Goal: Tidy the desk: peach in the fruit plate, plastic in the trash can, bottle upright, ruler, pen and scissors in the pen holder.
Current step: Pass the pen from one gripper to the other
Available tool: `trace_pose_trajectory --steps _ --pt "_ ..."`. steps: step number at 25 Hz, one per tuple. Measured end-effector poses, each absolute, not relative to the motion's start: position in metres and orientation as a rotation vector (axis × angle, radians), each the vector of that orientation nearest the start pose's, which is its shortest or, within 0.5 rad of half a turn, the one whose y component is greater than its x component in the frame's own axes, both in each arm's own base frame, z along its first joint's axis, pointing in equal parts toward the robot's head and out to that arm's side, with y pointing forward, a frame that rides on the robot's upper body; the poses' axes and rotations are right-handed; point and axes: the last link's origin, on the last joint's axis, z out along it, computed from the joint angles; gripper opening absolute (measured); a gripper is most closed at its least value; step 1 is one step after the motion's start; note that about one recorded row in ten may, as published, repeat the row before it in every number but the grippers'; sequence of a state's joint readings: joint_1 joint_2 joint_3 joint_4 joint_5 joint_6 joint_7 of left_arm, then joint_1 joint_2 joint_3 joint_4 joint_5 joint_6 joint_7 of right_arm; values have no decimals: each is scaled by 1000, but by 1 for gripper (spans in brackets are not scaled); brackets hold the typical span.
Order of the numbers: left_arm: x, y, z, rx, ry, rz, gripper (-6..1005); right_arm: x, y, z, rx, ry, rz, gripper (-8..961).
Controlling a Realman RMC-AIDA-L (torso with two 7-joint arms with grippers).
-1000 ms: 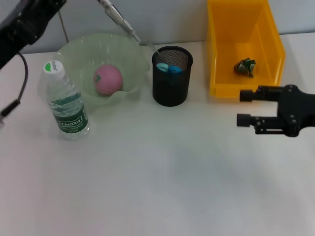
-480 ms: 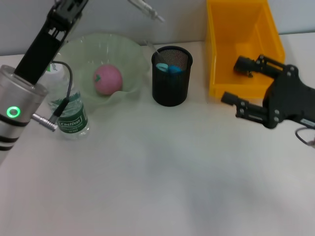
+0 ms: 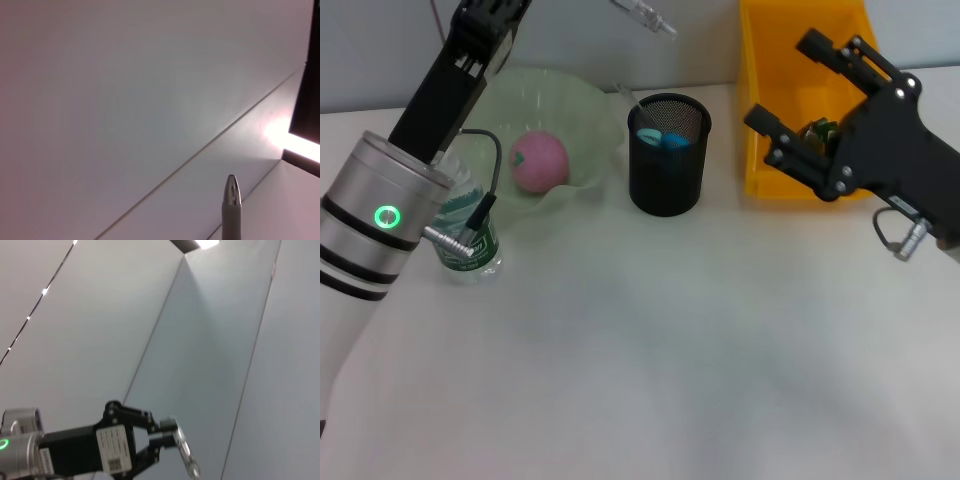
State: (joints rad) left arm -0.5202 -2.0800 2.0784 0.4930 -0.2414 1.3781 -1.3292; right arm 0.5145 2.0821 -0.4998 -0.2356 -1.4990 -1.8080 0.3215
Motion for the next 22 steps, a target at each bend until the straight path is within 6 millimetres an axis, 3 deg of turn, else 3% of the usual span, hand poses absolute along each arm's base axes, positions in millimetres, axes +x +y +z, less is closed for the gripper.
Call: trace_pose_trajectory --steps 22 --pt "-144 349 -38 -1902 -1204 -1985 130 216 329 -2 -2016 -341 1118 642"
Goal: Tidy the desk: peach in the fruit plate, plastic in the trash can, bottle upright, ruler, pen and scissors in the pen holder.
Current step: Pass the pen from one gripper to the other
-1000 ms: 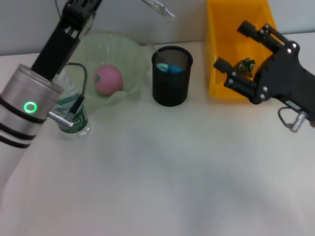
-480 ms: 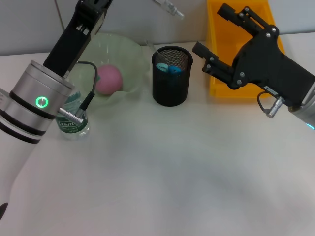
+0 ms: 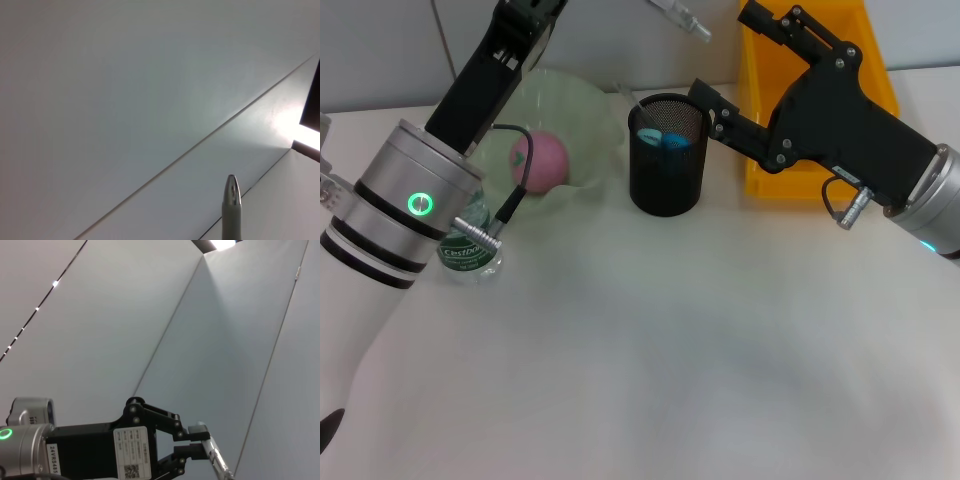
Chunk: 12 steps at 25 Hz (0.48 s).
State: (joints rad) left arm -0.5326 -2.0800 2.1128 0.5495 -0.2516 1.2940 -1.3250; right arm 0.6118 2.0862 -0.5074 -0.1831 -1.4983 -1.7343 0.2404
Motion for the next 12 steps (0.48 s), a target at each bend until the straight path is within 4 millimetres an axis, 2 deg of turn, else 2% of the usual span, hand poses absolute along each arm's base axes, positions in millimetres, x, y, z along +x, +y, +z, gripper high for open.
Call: trace_pose_trajectory --steps 12 --pt "-144 347 -42 -1907 -1232 -1971 130 206 335 -5 -2019 -360 1134 638"
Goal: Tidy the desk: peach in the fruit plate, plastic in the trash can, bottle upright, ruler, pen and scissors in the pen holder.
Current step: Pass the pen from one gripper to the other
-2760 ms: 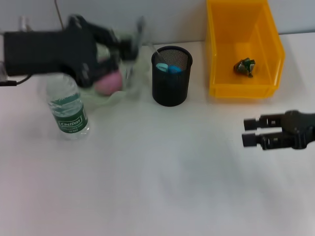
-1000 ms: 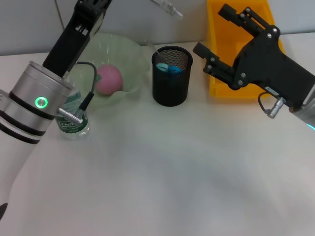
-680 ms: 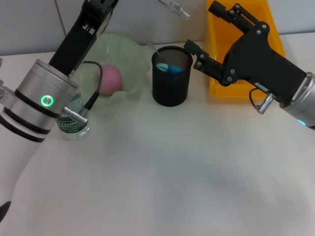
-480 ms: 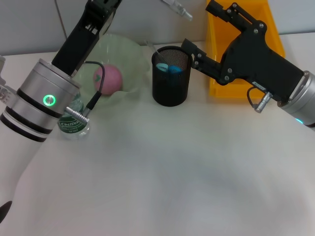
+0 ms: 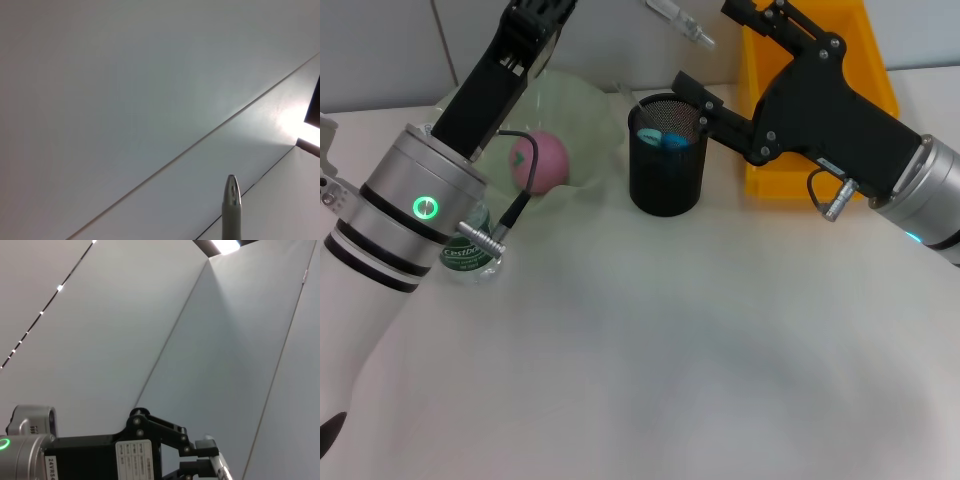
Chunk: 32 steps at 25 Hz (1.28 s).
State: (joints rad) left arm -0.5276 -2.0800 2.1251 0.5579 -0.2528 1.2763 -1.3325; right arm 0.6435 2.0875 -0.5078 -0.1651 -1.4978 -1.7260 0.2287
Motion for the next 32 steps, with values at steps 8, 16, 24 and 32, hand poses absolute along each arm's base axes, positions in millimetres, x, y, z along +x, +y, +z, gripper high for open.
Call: trace_pose_trajectory --steps 8,16,24,32 --pt "-143 346 -42 -1902 -1237 -1980 130 202 339 -6 -2024 -369 1130 636" --pt "-143 346 -42 -1902 -1240 -1980 131 200 342 -7 -2028 -371 1122 633" --pt "-143 347 -43 -1904 -1244 -1972 131 197 343 -8 -2028 -370 1131 631" --pt "-143 347 -43 -1904 -1246 -1970 131 195 345 -7 -2022 -371 1135 426"
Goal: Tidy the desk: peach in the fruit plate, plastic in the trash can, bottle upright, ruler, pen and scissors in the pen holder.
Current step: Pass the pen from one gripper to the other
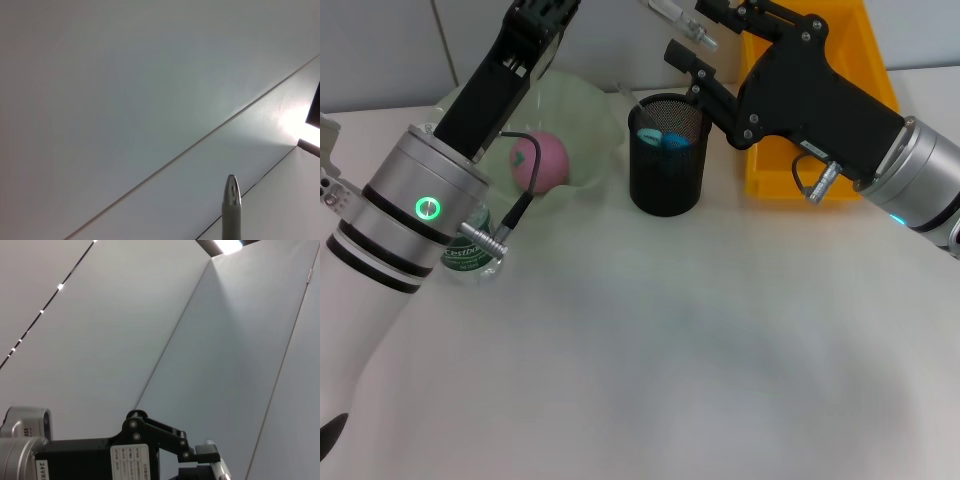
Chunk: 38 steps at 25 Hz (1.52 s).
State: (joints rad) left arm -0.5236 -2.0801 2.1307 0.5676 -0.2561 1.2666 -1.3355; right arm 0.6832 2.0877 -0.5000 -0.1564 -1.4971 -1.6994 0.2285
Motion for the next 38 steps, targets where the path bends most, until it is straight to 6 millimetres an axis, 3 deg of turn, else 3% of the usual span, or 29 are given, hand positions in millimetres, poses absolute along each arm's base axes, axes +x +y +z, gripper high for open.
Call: trace_pose_trajectory --steps 7,12,38 --pt "-142 347 -43 -1908 -1246 -1969 131 194 344 -11 -2014 -390 1127 381" --pt "-143 347 -43 -1906 -1247 -1969 131 192 343 -14 -2002 -399 1122 274" --pt "-145 348 -44 -1887 -1265 -1968 131 190 350 -13 -1988 -397 1105 268"
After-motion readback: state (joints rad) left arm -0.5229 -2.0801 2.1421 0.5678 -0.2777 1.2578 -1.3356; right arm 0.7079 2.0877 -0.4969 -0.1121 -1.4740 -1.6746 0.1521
